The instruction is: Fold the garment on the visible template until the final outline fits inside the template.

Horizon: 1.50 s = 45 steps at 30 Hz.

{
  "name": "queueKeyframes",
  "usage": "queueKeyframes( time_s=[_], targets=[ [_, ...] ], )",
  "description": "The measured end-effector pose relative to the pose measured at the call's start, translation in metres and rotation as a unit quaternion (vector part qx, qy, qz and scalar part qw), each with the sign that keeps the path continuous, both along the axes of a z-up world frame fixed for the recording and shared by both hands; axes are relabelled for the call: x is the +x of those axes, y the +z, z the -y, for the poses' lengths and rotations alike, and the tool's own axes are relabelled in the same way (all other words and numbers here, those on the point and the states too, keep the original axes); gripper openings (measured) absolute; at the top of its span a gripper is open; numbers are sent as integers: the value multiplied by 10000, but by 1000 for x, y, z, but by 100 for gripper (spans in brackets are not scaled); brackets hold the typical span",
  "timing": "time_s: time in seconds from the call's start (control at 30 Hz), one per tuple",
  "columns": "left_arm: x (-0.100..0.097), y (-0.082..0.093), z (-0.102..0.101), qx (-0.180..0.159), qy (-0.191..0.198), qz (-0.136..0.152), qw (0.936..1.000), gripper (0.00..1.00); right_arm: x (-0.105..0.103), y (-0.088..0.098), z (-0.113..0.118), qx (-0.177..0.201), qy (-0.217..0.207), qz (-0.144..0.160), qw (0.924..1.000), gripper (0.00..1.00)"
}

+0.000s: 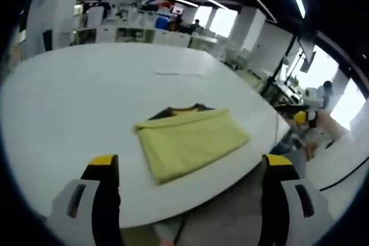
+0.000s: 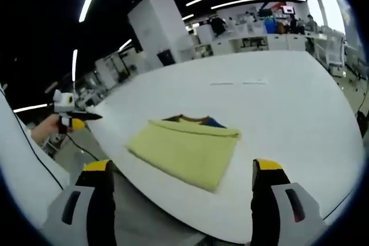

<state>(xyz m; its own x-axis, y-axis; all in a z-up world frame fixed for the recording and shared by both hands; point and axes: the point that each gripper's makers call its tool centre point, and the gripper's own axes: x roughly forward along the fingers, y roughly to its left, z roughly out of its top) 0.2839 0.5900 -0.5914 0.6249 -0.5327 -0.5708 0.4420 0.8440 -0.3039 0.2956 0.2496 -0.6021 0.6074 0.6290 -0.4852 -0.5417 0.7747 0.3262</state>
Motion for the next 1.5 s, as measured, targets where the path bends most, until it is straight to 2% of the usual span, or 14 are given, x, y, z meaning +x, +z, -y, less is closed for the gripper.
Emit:
queueKeyframes(
  time_s=[0.23,0.37,0.47,0.87,1.07,1.2,1.5],
  targets=[
    [1,-4,-1,6,21,-35,10000,99,4,-4,-1,-50,1,-15,10000,99],
    [4,-7,-3,97,28,-39,9999,98,7,-9,0,-364,90,35,9993,88],
    [8,-10,-5,152,32,-33,9999,95,13,-13,-1,-379,100,81,9992,88],
    [23,-25,-9,189,112,-124,9997,82,35,-26,-2,-494,65,219,9985,71],
    [35,-34,-12,332,175,-123,9992,74,49,-39,-2,-513,22,209,9985,59],
    [46,-38,-12,338,226,-103,9991,70,58,-45,-3,-528,-7,190,9984,54],
    [65,-55,-9,400,189,-211,9988,65,73,-59,-4,-530,-9,46,9986,51]
  ],
)
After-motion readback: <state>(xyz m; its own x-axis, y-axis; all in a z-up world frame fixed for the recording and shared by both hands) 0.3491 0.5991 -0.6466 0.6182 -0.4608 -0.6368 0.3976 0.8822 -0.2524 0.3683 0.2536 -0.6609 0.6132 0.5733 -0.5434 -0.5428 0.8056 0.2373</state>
